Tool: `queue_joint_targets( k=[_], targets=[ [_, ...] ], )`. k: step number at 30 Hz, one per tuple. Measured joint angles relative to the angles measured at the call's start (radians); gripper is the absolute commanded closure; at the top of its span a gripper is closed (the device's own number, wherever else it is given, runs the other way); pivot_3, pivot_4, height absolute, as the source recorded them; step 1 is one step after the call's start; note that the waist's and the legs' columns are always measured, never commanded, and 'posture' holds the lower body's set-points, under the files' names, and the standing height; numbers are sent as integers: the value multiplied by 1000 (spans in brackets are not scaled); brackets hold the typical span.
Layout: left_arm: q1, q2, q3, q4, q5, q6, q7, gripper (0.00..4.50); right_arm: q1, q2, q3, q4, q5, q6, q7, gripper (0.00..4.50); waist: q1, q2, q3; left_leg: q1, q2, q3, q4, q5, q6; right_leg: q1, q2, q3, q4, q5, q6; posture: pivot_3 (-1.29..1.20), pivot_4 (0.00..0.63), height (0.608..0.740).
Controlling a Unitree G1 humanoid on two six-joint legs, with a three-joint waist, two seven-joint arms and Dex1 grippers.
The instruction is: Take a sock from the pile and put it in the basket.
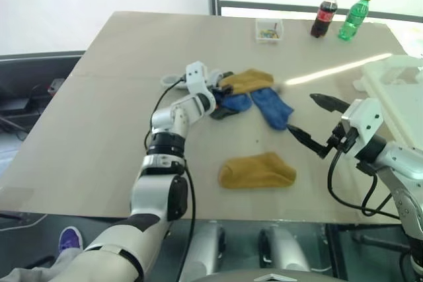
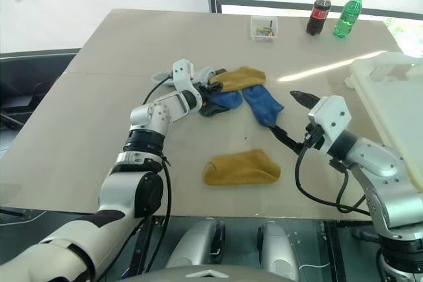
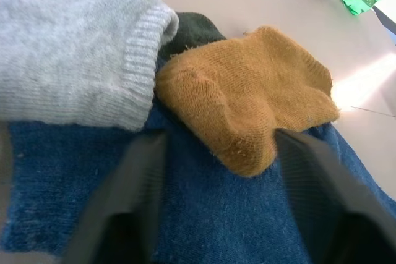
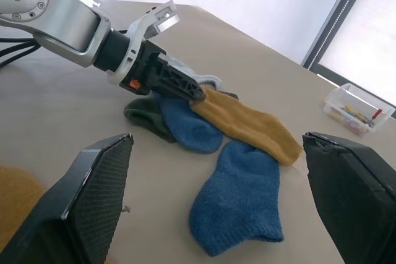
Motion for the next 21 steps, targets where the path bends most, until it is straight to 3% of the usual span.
queue_joint_targets(
  k=[3, 9, 15, 21],
  targets=[
    [0, -12, 5, 0, -4, 0, -9, 4463, 10, 0, 0, -4, -3, 0, -5, 0, -1, 0, 0, 0, 0, 0, 0, 0, 0, 0, 0, 0, 0, 0, 0, 0, 150, 729],
    [0, -16, 50, -23, -51, 28, -17, 4463, 28, 0, 0, -21, -4, 0, -6, 0, -1, 0, 0, 0, 0, 0, 0, 0, 0, 0, 0, 0, 1, 0, 0, 0, 150, 729],
    [26, -15, 87, -164, -144, 108, -65, 4463, 34, 1, 0, -22, -7, -1, -7, 0, -1, 0, 0, 0, 0, 0, 0, 1, -2, 0, 0, 1, 1, 0, 0, 0, 150, 729],
    [77, 14, 115, -323, -294, 336, -103, 4463, 34, 11, 2, -22, -7, 0, -10, 0, -2, 0, 0, 0, 0, 0, 1, 1, -2, 0, 0, 1, 1, 0, 0, 0, 150, 729]
  ],
)
